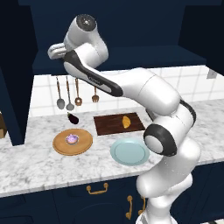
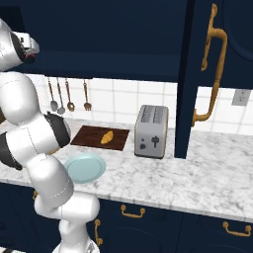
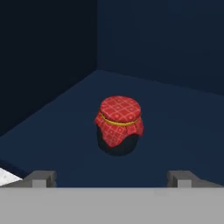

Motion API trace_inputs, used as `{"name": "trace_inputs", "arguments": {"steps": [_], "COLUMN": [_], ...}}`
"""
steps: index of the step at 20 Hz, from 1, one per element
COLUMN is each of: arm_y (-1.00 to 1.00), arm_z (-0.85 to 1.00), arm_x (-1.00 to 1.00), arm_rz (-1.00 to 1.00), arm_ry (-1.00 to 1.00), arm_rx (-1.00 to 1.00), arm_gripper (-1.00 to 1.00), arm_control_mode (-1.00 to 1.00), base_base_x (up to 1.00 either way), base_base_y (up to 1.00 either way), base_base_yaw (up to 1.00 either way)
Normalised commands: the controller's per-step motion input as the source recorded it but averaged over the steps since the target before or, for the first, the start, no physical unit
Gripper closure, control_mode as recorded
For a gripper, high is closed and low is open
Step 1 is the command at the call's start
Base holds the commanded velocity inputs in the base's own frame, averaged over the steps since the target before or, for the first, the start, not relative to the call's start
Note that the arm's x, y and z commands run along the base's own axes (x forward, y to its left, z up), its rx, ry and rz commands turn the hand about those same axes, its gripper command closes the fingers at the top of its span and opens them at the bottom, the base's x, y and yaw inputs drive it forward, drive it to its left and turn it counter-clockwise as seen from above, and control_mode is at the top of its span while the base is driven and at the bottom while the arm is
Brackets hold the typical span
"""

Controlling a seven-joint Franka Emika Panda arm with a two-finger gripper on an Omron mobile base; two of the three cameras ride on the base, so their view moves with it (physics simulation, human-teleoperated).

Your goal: From the different types of pastries on the counter, select a croissant and place it on the cutting board. Then retrieve a jar of jam from the cabinet and place it alongside the croissant on the cutting board.

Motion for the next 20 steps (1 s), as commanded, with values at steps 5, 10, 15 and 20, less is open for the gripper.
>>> {"name": "trace_inputs", "arguments": {"steps": [5, 10, 15, 20], "arm_y": [0.00, 0.00, 0.09, 0.05], "arm_z": [0.00, 0.00, 0.00, 0.00], "arm_x": [0.02, 0.37, 0.37, 0.30], "arm_rz": [0.00, 0.00, 0.01, 0.01], "arm_ry": [0.00, 0.01, 0.02, 0.00], "arm_rx": [0.04, 0.12, 0.05, 0.02], "arm_gripper": [-1.00, -1.00, -1.00, -1.00], "arm_control_mode": [-1.00, -1.00, -1.00, -1.00], "base_base_x": [0.00, 0.00, 0.00, 0.00], "base_base_y": [0.00, 0.00, 0.00, 0.00], "base_base_yaw": [0.00, 0.00, 0.00, 0.00]}}
